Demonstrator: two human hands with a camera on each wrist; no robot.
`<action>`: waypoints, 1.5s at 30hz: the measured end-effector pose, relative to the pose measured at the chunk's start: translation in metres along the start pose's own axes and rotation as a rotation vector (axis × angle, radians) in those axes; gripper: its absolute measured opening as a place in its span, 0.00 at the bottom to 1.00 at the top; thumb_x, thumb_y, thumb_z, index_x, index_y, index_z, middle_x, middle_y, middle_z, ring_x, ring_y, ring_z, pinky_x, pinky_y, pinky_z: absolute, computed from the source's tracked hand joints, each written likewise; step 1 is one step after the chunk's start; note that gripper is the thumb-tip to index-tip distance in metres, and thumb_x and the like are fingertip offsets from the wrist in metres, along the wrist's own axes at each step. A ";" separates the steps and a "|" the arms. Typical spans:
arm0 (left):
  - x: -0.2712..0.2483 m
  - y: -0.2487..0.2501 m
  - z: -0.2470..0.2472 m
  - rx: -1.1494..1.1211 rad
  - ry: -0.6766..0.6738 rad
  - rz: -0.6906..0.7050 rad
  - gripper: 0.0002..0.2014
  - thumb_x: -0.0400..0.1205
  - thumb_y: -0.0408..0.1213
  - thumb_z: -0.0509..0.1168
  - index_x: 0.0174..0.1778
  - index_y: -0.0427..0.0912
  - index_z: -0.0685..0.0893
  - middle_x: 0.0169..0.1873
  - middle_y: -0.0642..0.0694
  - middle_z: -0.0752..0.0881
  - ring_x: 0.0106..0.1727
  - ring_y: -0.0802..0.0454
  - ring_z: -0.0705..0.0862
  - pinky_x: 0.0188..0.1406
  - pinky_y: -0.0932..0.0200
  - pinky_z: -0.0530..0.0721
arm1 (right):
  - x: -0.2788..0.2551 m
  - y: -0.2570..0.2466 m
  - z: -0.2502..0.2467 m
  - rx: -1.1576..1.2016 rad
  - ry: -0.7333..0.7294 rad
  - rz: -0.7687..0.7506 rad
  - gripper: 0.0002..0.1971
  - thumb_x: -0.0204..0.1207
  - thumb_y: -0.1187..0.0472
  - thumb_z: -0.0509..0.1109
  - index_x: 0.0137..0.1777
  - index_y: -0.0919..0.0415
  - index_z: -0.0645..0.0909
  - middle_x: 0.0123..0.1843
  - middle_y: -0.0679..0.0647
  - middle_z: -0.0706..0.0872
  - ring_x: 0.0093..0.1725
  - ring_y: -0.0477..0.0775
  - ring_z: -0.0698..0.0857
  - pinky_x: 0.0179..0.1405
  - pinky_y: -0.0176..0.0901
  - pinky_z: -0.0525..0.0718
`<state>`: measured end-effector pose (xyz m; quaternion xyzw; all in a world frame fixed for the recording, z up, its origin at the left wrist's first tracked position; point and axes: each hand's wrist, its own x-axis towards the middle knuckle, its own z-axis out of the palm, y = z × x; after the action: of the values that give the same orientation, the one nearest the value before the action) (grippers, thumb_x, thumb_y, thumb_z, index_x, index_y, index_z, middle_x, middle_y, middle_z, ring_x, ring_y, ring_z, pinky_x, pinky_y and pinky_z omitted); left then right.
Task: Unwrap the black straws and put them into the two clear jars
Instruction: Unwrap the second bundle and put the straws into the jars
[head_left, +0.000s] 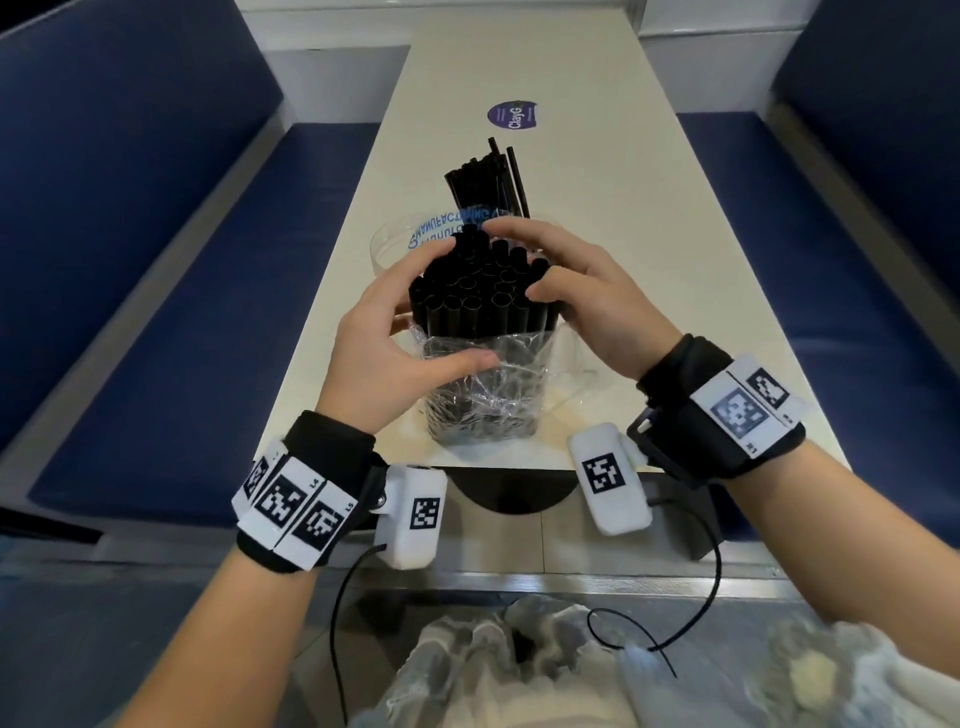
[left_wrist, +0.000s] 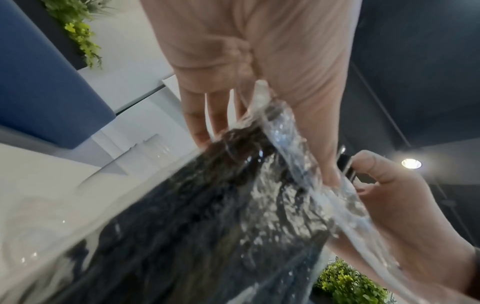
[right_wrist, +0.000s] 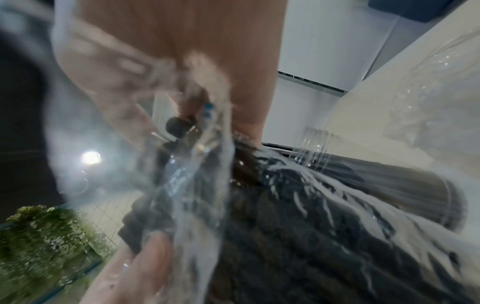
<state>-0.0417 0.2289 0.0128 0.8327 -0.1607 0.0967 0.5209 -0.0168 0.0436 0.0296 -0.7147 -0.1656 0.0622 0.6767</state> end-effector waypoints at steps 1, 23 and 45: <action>0.001 0.001 -0.001 0.003 -0.022 -0.005 0.44 0.59 0.46 0.82 0.72 0.59 0.71 0.63 0.66 0.78 0.64 0.67 0.78 0.64 0.67 0.78 | 0.000 0.000 0.000 0.030 -0.018 0.006 0.29 0.60 0.67 0.59 0.63 0.49 0.75 0.60 0.45 0.80 0.65 0.46 0.77 0.71 0.45 0.74; 0.010 -0.019 0.017 -0.162 -0.056 -0.107 0.38 0.58 0.49 0.78 0.63 0.55 0.70 0.59 0.58 0.79 0.59 0.74 0.79 0.57 0.75 0.77 | -0.008 0.029 0.001 -0.120 -0.019 -0.038 0.45 0.54 0.55 0.82 0.73 0.53 0.66 0.74 0.54 0.71 0.73 0.49 0.73 0.75 0.46 0.72; -0.001 -0.039 0.053 -0.291 0.087 -0.259 0.42 0.53 0.45 0.83 0.63 0.53 0.73 0.60 0.47 0.84 0.64 0.47 0.83 0.63 0.38 0.82 | -0.005 0.055 0.013 -0.025 0.135 -0.082 0.27 0.69 0.64 0.74 0.61 0.44 0.65 0.57 0.40 0.77 0.57 0.30 0.79 0.61 0.29 0.79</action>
<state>-0.0288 0.1971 -0.0430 0.7573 -0.0418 0.0403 0.6505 -0.0170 0.0528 -0.0259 -0.7185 -0.1494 -0.0160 0.6791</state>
